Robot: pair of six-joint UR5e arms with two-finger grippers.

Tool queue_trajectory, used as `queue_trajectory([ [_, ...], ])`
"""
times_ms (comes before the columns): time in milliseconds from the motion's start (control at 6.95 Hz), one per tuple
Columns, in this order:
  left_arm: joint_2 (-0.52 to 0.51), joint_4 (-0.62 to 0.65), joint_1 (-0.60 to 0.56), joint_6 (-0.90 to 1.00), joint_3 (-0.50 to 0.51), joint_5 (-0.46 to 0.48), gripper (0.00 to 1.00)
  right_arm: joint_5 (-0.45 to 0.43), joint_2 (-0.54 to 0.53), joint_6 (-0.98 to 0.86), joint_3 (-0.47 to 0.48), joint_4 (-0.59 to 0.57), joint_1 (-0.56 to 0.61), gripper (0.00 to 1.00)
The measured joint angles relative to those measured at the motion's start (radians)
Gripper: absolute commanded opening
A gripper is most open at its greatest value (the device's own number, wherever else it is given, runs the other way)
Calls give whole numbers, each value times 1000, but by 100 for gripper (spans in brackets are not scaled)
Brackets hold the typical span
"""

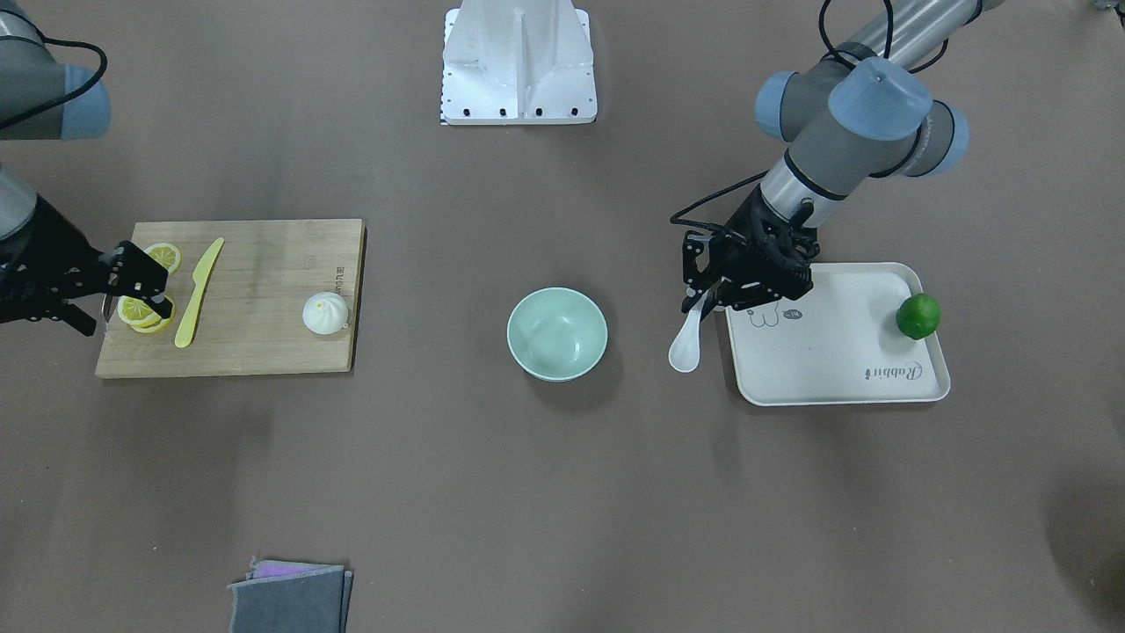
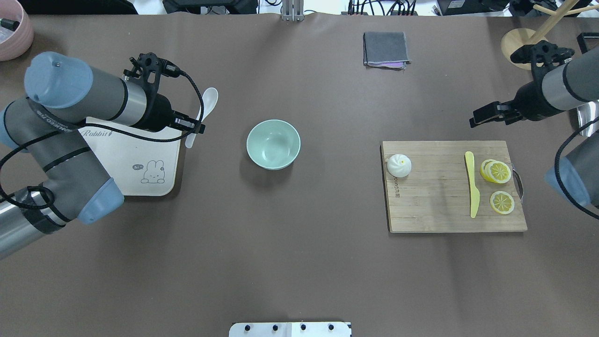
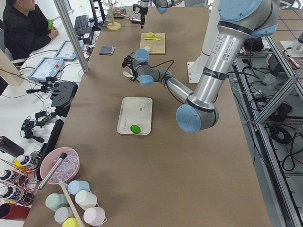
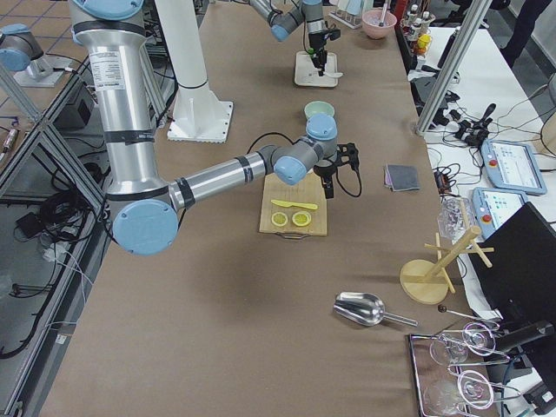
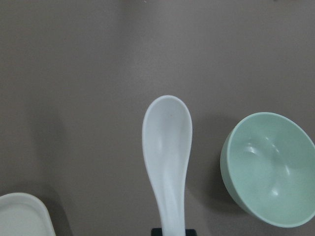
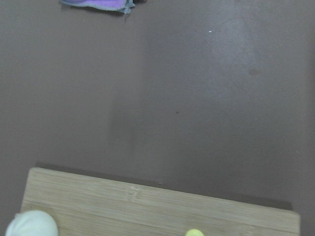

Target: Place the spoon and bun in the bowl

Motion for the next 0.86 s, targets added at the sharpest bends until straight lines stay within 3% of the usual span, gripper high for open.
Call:
queue_trajectory([
  [863,-80,40,49,-19,46,6,0,-147,100,201,-5,-16,-224,100],
])
